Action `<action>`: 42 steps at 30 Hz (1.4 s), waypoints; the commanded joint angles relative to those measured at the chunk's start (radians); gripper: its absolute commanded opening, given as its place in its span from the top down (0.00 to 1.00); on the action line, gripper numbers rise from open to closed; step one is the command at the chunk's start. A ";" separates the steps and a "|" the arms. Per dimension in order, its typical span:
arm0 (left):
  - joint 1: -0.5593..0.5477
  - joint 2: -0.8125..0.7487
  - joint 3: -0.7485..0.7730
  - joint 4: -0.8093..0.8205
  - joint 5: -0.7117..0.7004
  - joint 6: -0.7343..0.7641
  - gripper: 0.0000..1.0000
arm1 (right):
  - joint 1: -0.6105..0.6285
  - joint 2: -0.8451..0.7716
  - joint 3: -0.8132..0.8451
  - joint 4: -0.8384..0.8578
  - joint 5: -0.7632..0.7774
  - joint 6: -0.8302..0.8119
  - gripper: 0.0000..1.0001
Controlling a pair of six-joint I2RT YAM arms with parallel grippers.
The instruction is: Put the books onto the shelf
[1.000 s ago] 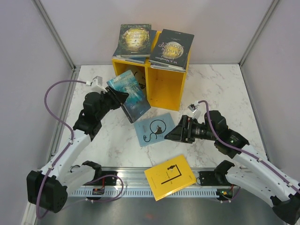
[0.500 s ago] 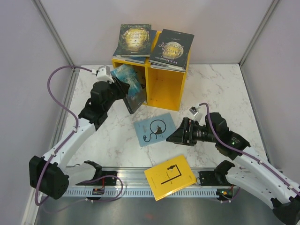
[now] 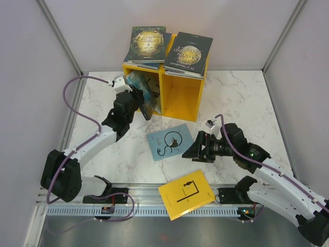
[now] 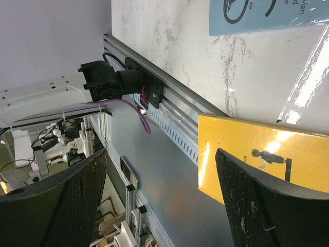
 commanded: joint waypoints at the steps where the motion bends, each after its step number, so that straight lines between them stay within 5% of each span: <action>1: 0.008 0.013 0.005 0.393 -0.159 -0.087 0.98 | -0.006 0.004 0.004 -0.050 -0.014 -0.021 0.12; 11: -0.015 0.298 -0.023 0.773 -0.237 -0.145 0.98 | -0.051 0.100 0.017 -0.101 -0.069 -0.119 0.12; 18: -0.003 0.525 0.121 0.782 -0.230 -0.231 0.98 | -0.190 0.264 0.091 -0.119 -0.164 -0.254 0.13; 27: 0.008 0.628 0.210 0.706 -0.225 -0.242 0.97 | -0.269 0.408 0.125 -0.067 -0.227 -0.314 0.13; 31: 0.008 0.619 0.193 0.638 -0.194 -0.277 0.84 | -0.269 0.431 0.135 -0.043 -0.225 -0.306 0.13; 34: 0.008 0.581 0.170 0.521 -0.148 -0.320 0.55 | -0.281 0.430 0.143 -0.040 -0.219 -0.301 0.13; 36: 0.008 0.552 0.158 0.462 -0.107 -0.348 0.29 | -0.293 0.424 0.143 -0.029 -0.219 -0.294 0.13; 37: 0.008 0.512 0.144 0.363 -0.085 -0.340 0.08 | -0.319 0.412 0.133 0.001 -0.221 -0.265 0.14; 42: 0.014 0.428 0.123 0.238 -0.078 -0.293 0.00 | -0.331 0.413 0.113 0.084 -0.225 -0.223 0.14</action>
